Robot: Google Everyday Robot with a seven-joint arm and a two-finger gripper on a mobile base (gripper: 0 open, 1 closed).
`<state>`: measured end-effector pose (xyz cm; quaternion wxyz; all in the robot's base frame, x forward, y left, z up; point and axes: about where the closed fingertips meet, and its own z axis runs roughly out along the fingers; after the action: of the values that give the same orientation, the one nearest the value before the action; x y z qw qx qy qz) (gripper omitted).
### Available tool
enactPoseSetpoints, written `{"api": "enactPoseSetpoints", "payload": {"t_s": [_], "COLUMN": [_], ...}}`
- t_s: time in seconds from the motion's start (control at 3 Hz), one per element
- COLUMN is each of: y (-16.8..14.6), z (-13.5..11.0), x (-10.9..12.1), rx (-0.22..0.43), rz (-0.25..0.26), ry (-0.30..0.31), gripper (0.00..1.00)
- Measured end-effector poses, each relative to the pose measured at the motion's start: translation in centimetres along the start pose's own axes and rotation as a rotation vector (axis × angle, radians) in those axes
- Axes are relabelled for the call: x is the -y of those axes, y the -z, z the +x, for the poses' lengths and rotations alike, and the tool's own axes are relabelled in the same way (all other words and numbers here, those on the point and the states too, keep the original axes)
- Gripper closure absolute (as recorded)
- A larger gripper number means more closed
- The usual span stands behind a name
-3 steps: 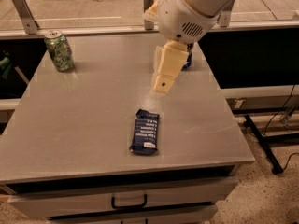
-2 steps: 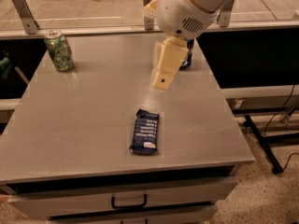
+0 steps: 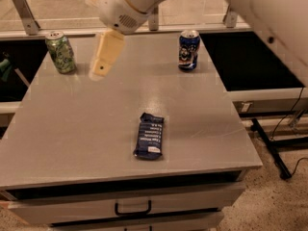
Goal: Move green can near pepsi can
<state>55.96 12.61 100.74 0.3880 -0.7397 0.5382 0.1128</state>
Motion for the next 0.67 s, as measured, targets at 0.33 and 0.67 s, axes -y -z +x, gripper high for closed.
{"api": "enactPoseSetpoints", "payload": {"t_s": [0.33, 0.67], "y": [-6.0, -6.3], "z": [-3.9, -4.3], "x": [3.3, 4.6], "rx": [0.16, 0.181], "rz": [0.045, 0.091], "ry": [-0.007, -0.015], "gripper": [0.0, 0.0]}}
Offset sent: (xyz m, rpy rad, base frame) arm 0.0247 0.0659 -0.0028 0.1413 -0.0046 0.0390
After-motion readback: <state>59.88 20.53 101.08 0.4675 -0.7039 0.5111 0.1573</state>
